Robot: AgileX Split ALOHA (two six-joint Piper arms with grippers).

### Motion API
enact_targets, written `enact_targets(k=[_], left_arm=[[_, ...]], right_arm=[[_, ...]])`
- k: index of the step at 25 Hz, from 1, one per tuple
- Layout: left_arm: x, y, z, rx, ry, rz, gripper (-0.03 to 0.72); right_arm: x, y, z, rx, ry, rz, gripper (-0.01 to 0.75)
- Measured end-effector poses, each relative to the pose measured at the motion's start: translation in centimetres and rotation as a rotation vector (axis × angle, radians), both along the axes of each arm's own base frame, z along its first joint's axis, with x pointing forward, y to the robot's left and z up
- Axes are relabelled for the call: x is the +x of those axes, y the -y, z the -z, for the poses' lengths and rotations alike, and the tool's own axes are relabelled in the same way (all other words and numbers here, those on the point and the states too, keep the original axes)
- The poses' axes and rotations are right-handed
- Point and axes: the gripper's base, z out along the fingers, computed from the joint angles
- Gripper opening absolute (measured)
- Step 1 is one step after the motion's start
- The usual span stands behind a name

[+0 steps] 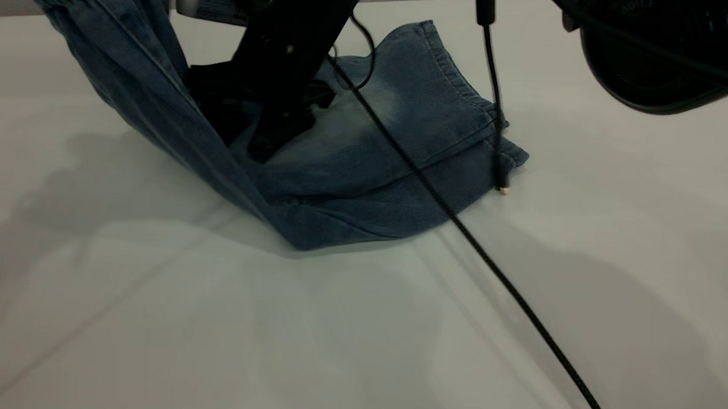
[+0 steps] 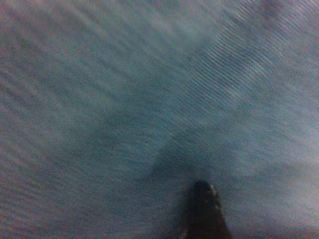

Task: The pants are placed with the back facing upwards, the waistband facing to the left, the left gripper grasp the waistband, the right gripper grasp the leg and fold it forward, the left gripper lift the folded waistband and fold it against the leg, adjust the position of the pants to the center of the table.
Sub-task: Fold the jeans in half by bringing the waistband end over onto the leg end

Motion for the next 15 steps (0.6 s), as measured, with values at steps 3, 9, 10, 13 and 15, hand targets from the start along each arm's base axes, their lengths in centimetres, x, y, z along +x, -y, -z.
enact_targets(k=[3,9,10,13,15], left_arm=[[0.0,-0.2,0.1,0.021,-0.004,-0.002,0.107],[0.0,-0.2,0.1,0.017,-0.005,-0.003,0.107],[0.0,-0.2,0.1,0.016,-0.004,-0.005,0.107],[0.1,-0.2,0.0,0.017,0.003,-0.009,0.107],[0.2,0.0,-0.1,0.012,0.017,-0.016,0.107]], right_arm=[[2.1,2.0,-1.9,-0.047,0.073,0.065,0.426],[4.9,4.9,-7.1,-0.067,0.252,0.158,0.426],[5.3,5.6,-6.8,-0.092,0.263,0.166,0.426],[6.0,6.9,-5.2,-0.169,0.260,0.194,0.426],[5.9,6.9,-4.7,-0.174,0.240,0.194,0.426]])
